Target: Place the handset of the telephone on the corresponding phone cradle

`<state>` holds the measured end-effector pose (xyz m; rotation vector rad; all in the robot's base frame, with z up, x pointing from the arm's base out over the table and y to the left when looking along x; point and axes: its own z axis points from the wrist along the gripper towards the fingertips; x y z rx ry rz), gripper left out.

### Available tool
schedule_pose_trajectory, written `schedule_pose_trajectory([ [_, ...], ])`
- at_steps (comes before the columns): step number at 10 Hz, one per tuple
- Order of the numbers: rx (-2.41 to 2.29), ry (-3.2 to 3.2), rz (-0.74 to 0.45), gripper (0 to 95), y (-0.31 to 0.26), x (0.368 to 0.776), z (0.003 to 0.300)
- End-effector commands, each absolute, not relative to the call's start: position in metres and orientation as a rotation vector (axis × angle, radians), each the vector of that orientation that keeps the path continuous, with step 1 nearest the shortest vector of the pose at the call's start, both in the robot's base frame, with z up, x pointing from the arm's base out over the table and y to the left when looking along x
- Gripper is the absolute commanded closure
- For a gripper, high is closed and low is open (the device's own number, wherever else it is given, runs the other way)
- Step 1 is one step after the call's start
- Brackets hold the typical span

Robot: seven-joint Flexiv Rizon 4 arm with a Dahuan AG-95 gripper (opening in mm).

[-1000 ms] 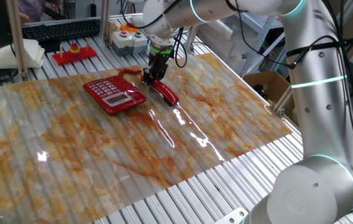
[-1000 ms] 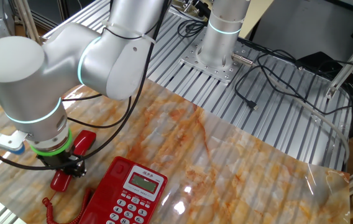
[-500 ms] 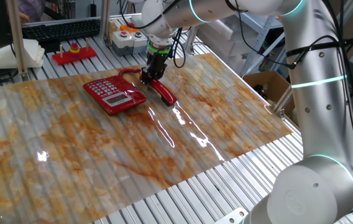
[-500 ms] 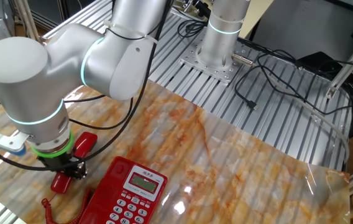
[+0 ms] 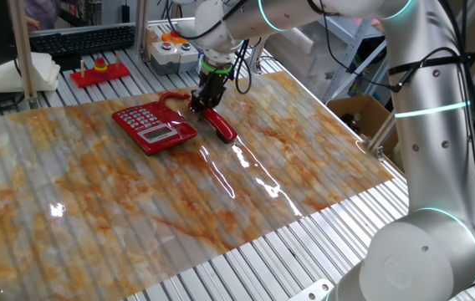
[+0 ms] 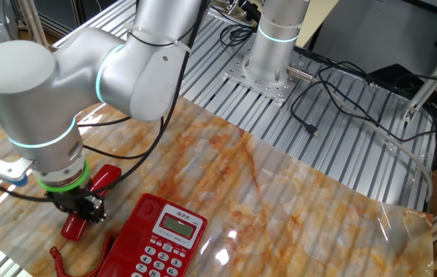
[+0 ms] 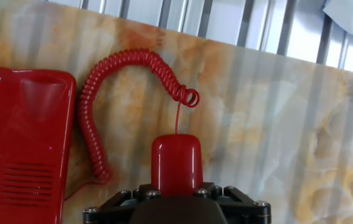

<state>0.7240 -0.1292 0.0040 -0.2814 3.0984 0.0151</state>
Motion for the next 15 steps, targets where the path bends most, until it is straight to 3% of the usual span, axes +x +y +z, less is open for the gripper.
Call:
schedule_pose_trajectory([
  [1,-0.284,3.1,0.021,19.0,-0.1296,0.7272,0.003],
  [15,-0.283,3.085,0.034,19.0,-0.1313,0.7259,0.0024],
])
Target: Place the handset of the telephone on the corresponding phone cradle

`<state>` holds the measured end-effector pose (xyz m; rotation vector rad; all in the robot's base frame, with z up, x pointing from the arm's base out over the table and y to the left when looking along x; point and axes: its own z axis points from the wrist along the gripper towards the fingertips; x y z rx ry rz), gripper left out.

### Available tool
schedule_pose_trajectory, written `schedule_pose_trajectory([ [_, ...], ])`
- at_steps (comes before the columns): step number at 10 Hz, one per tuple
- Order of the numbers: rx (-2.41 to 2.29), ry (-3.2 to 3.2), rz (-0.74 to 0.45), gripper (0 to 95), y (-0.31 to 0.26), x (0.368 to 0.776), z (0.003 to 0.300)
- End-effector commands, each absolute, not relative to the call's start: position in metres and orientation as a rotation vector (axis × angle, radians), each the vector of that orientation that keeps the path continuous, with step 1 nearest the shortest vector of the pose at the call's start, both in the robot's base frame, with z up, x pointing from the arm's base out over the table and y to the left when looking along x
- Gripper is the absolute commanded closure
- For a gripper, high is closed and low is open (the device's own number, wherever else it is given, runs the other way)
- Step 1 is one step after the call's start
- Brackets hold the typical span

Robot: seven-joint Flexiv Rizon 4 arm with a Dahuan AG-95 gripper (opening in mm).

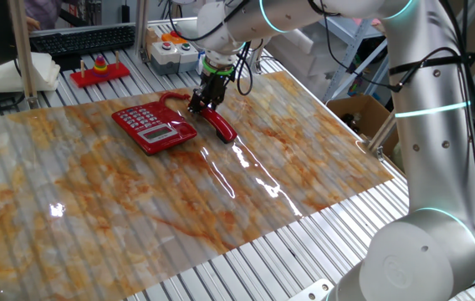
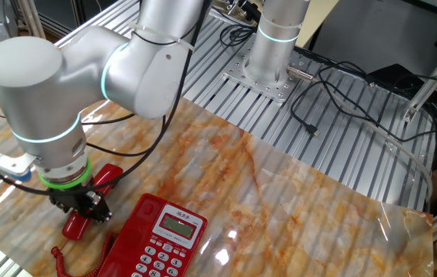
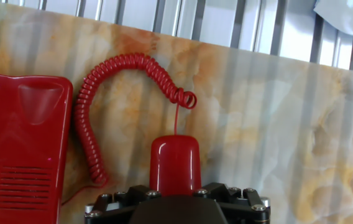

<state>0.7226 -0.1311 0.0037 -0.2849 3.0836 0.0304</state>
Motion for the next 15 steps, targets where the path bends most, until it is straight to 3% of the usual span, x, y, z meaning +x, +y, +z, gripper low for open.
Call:
schedule_pose_trajectory([
  [1,-0.285,3.086,0.034,19.0,-0.1313,0.7259,0.0024],
  [15,-0.25,3.053,0.046,19.0,-0.1313,0.7259,0.0024],
])
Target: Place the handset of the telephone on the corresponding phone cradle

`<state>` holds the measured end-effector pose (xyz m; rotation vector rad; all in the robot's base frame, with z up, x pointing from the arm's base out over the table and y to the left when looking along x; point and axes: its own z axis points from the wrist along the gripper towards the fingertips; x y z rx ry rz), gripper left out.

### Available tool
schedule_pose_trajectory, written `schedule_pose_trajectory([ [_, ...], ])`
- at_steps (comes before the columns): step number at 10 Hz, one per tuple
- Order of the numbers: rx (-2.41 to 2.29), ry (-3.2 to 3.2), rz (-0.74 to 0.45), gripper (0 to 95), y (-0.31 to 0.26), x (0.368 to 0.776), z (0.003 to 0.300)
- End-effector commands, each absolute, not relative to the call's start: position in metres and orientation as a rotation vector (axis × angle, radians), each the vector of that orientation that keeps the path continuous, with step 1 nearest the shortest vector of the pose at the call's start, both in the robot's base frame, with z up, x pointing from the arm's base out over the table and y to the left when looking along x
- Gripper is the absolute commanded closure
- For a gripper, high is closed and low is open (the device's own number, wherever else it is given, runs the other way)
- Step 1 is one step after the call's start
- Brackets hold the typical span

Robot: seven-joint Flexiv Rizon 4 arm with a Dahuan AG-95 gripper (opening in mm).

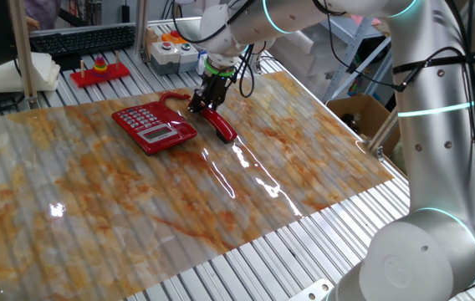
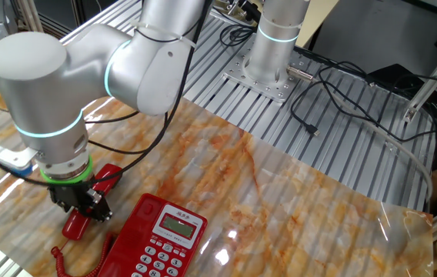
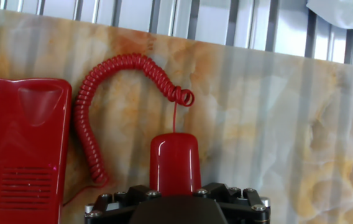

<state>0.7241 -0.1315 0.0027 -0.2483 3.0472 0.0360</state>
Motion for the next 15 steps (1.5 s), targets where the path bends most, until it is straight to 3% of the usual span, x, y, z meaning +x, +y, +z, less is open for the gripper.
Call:
schedule_pose_trajectory([
  [1,-0.256,3.055,0.051,19.0,-0.131,0.726,0.002],
  [15,-0.264,3.087,0.065,19.0,-0.133,0.705,-0.003],
])
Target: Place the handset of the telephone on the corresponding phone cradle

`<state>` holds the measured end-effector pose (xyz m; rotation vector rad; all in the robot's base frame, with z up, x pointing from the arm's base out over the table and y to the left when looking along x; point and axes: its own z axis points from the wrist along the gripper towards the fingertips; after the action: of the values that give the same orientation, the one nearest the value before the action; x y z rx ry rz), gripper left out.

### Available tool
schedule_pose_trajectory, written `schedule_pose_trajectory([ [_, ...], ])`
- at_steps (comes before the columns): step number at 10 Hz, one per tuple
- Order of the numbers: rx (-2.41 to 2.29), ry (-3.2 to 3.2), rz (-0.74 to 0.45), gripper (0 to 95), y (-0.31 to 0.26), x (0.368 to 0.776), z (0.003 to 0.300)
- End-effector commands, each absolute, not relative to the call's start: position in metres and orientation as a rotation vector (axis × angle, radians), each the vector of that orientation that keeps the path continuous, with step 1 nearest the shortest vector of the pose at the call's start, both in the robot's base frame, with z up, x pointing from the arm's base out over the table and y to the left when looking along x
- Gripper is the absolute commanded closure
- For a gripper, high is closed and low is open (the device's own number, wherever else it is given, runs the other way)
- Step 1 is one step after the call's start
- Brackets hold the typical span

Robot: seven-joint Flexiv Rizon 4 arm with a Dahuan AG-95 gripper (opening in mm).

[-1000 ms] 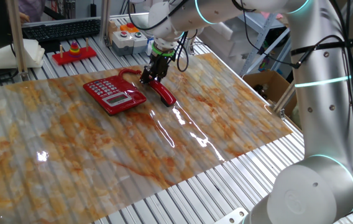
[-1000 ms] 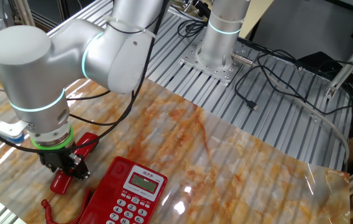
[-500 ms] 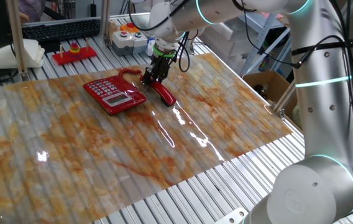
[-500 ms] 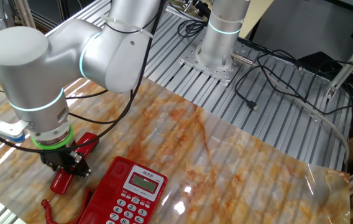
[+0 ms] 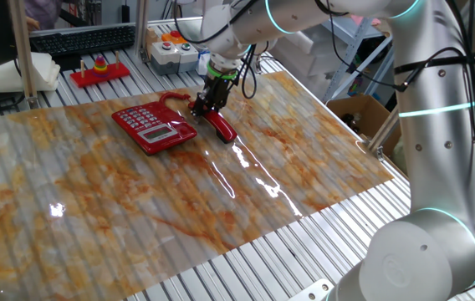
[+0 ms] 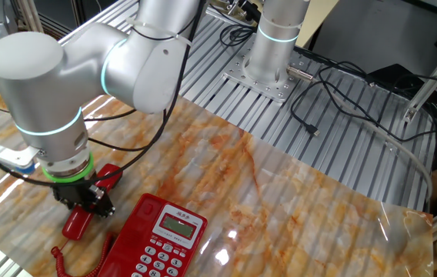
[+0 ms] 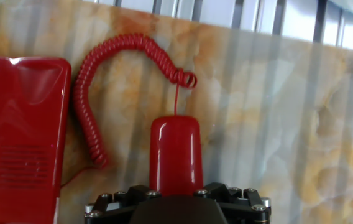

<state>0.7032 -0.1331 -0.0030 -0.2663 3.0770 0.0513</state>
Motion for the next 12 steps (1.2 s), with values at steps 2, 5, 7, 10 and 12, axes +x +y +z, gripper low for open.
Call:
schedule_pose_trajectory([
  [2,-0.252,3.088,0.068,19.0,-0.1325,0.7047,-0.0032],
  [5,-0.237,3.089,0.074,19.0,-0.1325,0.7047,-0.0032],
  [7,-0.229,3.088,0.073,19.0,-0.1325,0.7047,-0.0032],
  [10,-0.184,3.092,0.074,19.0,-0.1325,0.7047,-0.0032],
  [12,-0.171,3.094,0.073,19.0,-0.1325,0.7047,-0.0032],
])
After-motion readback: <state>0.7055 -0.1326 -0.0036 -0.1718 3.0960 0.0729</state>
